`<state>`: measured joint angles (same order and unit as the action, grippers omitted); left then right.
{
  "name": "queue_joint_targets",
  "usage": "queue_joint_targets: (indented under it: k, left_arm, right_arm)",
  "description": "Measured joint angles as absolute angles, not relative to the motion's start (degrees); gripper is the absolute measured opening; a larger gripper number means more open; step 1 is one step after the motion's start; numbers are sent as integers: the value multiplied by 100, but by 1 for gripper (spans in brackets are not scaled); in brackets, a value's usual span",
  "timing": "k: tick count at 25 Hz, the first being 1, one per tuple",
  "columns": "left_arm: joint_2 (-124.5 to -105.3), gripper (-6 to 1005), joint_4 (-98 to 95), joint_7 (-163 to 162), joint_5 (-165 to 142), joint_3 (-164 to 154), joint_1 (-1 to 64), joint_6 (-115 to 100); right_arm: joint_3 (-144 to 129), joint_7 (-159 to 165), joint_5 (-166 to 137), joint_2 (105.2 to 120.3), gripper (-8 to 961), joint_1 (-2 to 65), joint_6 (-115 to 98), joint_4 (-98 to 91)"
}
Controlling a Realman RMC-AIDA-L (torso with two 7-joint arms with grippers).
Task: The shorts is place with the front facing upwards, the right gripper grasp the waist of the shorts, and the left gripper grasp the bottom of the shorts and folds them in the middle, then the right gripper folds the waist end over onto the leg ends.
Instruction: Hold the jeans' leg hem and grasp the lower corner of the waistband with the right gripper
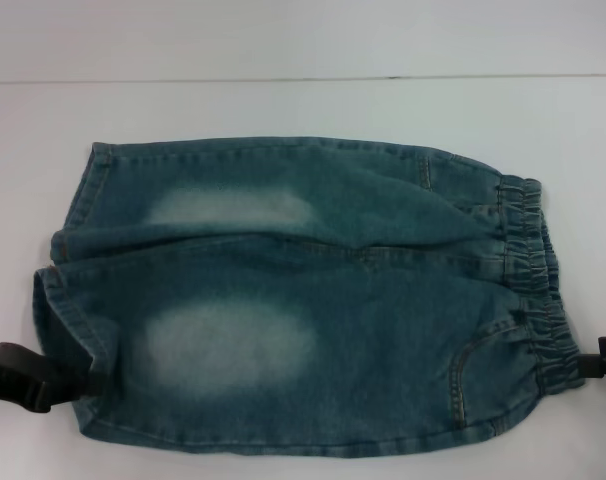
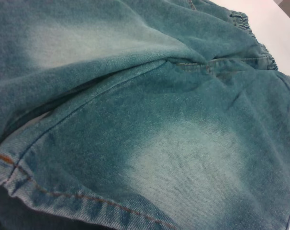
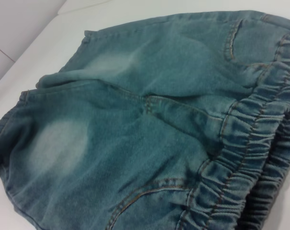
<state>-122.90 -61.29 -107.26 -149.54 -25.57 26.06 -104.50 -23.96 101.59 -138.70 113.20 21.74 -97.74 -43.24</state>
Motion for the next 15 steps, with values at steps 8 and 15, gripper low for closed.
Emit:
queue_joint_targets:
  k: [8,15]
  left_arm:
    - [-12298,32,-6243,-10764,-14950,-2567,2621,-10523]
    - [-12296,32,-6247,-10766,-14950,-2567,2619,-10523]
  right_arm:
    - [-2445,10163,-13894,11357,767,2215,-9676,-4282]
    - [-2595,10184,-13901,11427,765,2291,-9600,-4257]
